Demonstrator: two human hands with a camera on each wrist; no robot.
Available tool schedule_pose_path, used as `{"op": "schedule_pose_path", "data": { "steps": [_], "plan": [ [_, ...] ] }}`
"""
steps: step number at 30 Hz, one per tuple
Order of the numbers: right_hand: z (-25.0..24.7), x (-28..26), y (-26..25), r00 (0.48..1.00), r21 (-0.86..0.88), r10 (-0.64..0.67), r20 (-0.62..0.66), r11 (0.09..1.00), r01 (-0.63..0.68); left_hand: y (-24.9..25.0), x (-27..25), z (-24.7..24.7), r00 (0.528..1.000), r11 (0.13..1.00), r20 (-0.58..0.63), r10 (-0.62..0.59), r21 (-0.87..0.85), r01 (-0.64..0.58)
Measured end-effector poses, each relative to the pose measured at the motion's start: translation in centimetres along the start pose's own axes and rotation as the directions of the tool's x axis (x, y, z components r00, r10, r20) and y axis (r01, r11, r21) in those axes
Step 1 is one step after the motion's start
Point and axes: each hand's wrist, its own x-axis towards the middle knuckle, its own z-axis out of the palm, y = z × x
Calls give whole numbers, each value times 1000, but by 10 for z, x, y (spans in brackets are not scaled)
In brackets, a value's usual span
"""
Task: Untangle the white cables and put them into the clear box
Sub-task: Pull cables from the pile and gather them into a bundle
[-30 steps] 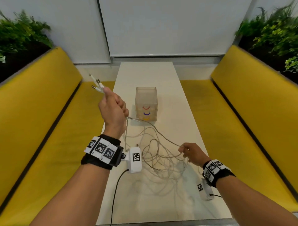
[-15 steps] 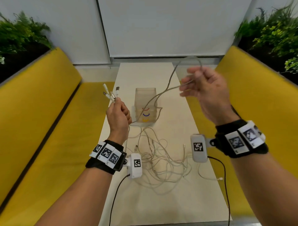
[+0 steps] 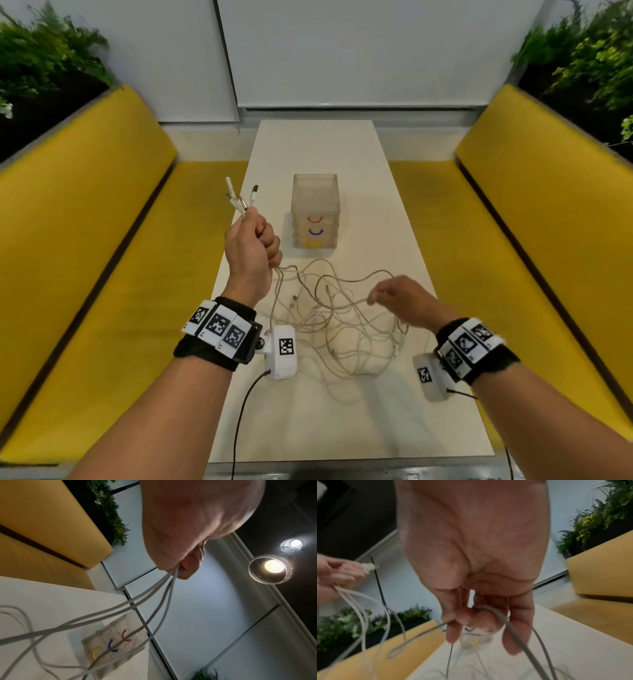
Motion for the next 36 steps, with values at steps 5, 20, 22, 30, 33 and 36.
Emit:
{"op": "schedule_pose_path", "data": {
  "steps": [5,20,22,30,33,36],
  "plan": [
    [27,3,44,935,-143,265,237,961,-236,9,-1,-14,1000,1000,-8,7,-6,-7],
    [67,81,-16,992,-357,-47,121,930,88,-2,-22,-13,996,997,38,-81,-7,81],
    [85,96,-34,983,-317,-140,120,933,172,-8,-26,-4,994,996,68,-86,-3,86],
    [160,134,-47,997,-285,-35,67,957,53,-16,-30,-2,995,997,70,-76,17,75],
    [176,139,-41,997,-331,72,23,942,-60,-15,-31,-5,997,998,36,-69,14,69],
    [191,141,-37,994,-418,111,-7,902,-104,-9,-32,-9,999,999,29,-29,17,29]
  ]
}}
